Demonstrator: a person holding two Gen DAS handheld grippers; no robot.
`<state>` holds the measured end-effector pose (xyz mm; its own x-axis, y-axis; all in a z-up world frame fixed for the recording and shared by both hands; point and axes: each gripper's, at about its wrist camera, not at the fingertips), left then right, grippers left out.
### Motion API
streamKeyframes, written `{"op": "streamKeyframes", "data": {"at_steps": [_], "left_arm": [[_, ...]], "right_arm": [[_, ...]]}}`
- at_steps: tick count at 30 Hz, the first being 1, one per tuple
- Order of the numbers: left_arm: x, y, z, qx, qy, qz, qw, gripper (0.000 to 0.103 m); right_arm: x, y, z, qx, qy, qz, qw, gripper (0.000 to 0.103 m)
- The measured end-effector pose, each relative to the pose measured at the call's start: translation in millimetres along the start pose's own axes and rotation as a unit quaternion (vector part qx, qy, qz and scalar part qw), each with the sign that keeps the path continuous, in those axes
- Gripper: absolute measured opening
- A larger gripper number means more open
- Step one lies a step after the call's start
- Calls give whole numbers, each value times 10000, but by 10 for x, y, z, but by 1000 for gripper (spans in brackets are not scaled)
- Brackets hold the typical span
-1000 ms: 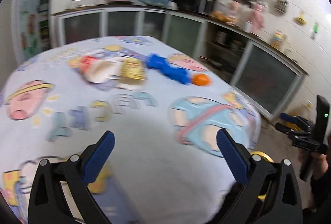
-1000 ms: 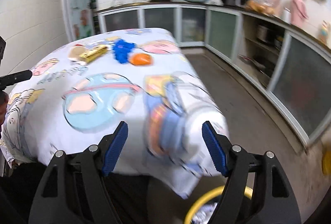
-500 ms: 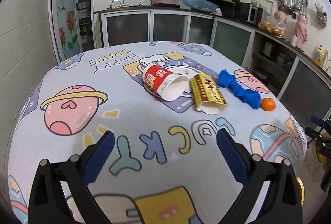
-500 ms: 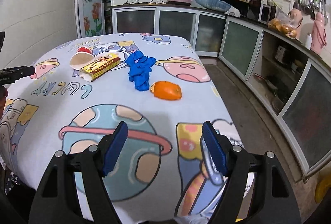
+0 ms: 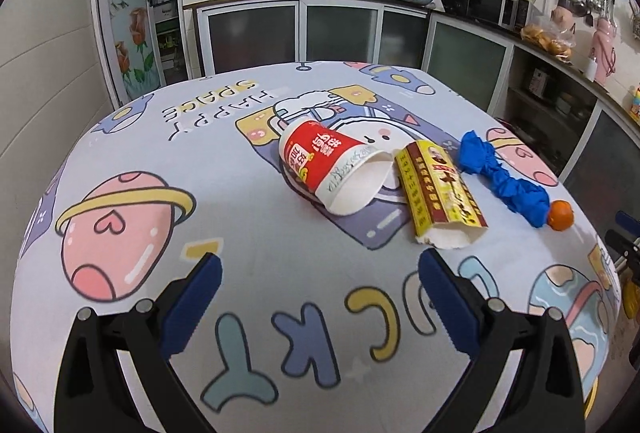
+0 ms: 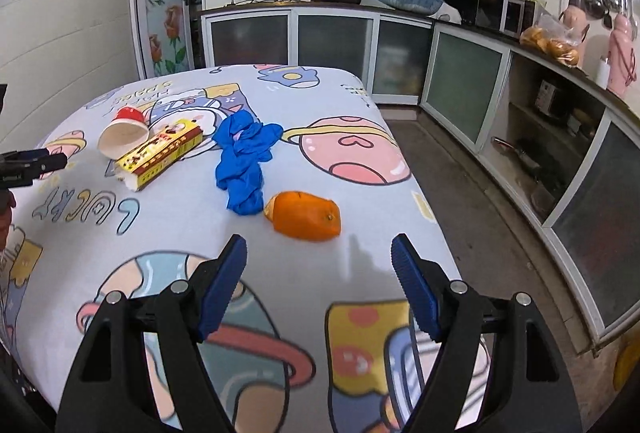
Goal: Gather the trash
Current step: 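Move both open tools back over the table toward the remaining trash, then grasp the red-and-white paper cup with the left tool while the right tool grasps the orange peel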
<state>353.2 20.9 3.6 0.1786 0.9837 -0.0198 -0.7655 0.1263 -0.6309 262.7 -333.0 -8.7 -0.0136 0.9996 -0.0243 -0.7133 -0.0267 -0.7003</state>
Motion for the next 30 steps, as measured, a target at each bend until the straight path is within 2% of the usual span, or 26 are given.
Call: {"op": "streamKeyframes", "data": {"at_steps": [11,17,22,26,30], "left_arm": [[44,-318,-450,263,-249,223,9991,95],[-21,-433,-682,480,-463,147,9977,95],[-9,-495,-775,550,-340,333,9974,95],[11,-539,-905,677,-457,388,9959,95],[39,-584,-984,751,-301,534,9953,95]], "right_arm": [[-83,-157,-450,323,-132,-237,9991,71],[-56,-181,-577,412,-243,-205,9986,71],[-49,-198,-676,481,-301,-217,9982,71],[-75,-207,-756,584,-362,-282,9972,71],[-99,-227,-798,658,-506,-352,9959,71]]}}
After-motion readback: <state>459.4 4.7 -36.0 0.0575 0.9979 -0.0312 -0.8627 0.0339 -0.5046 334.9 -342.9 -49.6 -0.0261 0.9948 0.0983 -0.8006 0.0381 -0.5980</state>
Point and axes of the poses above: each gripper's, at about its wrist camera, not at the fingertips, and z roughly against the way its jaws point, x to its left, y to its underside, and after that the axes turned 7 degrees about x, right-handed
